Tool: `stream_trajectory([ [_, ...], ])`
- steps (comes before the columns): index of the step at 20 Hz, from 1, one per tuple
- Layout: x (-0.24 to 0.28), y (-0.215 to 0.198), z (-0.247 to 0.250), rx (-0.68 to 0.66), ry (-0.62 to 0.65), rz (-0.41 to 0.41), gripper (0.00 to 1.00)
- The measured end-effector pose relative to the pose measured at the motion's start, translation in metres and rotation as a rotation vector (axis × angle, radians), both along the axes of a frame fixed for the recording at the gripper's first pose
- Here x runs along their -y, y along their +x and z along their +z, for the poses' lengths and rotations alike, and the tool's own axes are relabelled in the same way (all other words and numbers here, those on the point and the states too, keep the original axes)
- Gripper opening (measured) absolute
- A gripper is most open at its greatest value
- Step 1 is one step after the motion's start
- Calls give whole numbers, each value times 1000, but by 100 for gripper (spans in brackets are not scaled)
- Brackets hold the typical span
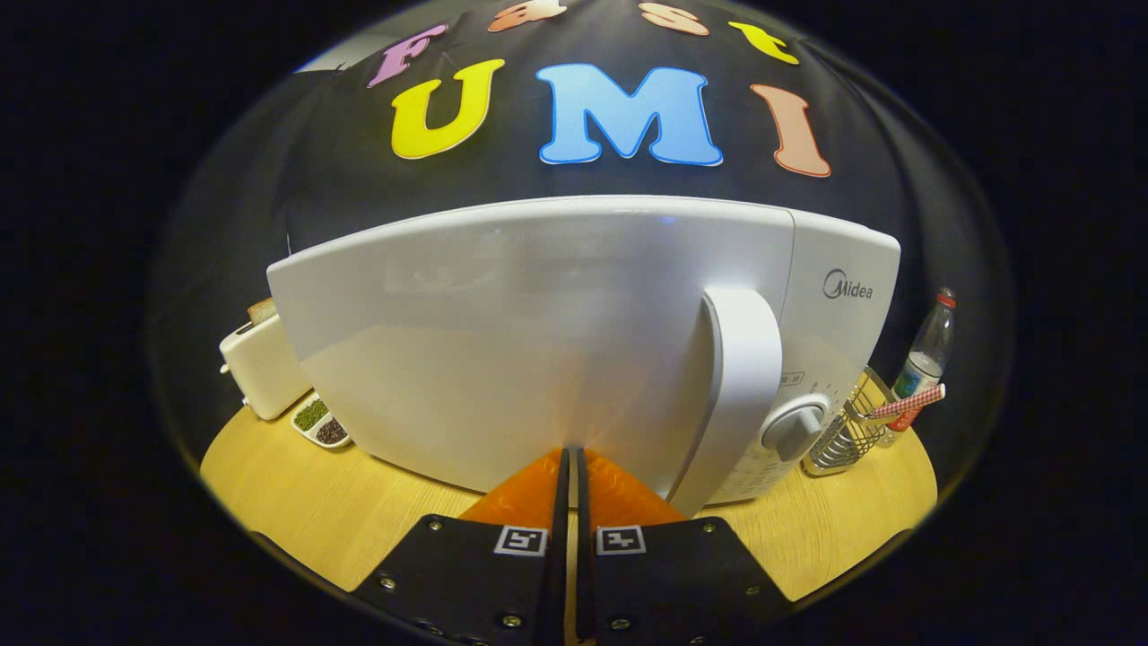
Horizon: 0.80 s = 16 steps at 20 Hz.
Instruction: Open the microwave, put the food inside, and close the microwave door.
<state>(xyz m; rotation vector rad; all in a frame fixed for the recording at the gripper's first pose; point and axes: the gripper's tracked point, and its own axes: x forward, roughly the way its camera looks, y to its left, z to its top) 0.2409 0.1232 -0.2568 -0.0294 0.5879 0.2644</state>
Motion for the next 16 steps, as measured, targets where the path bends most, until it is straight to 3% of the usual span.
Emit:
stream_trajectory([
  [2,-1,-5,26,75,5,21,11],
  [4,-1,-20,51,127,25,33,38],
  [5,2,-27,62,151,32,26,67],
  [7,8,-43,85,194,43,6,81],
  [14,40,-105,154,310,64,-61,82],
  [15,46,-113,163,327,67,-81,97],
  [16,52,-121,172,342,70,-101,99],
])
